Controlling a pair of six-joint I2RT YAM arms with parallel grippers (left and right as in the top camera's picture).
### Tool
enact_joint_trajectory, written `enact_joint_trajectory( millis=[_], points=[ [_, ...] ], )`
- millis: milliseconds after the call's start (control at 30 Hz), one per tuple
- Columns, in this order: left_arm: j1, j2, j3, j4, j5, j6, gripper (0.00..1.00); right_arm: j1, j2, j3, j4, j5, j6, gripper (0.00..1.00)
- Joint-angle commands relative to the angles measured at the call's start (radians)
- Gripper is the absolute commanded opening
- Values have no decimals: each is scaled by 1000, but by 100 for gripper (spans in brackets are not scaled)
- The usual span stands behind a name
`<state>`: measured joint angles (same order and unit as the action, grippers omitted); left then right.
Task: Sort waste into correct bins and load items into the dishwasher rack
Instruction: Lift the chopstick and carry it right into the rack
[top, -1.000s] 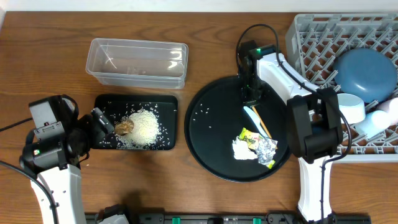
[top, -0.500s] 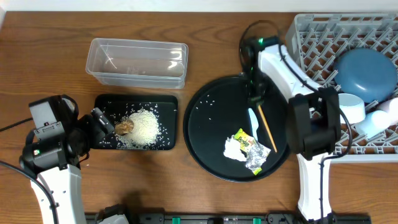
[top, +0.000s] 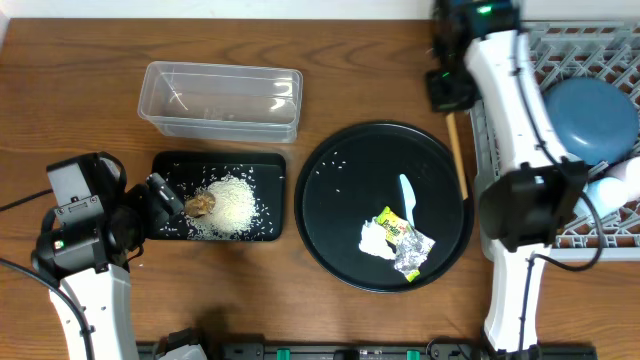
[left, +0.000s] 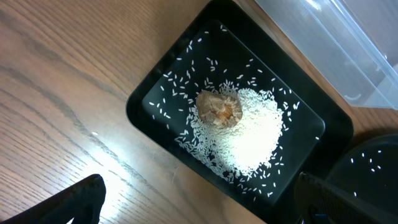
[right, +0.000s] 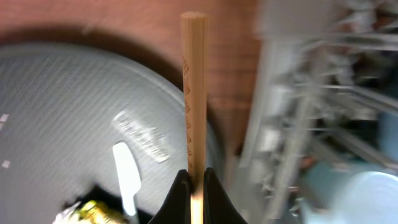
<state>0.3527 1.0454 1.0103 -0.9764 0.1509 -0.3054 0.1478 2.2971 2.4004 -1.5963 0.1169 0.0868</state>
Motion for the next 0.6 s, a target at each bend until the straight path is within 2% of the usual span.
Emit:
enact_joint_trajectory(
  millis=[0,233,567],
  points=[
    [5,-1,20,-3,-3,20,98,-92,-2,36,3,51,-14,1],
    [5,-1,20,-3,-3,20,98,-227,-2,31,71,21,-63,1],
    [5,-1,20,-3,-3,20,98,-259,0,25,124,-43,-111,1]
  ],
)
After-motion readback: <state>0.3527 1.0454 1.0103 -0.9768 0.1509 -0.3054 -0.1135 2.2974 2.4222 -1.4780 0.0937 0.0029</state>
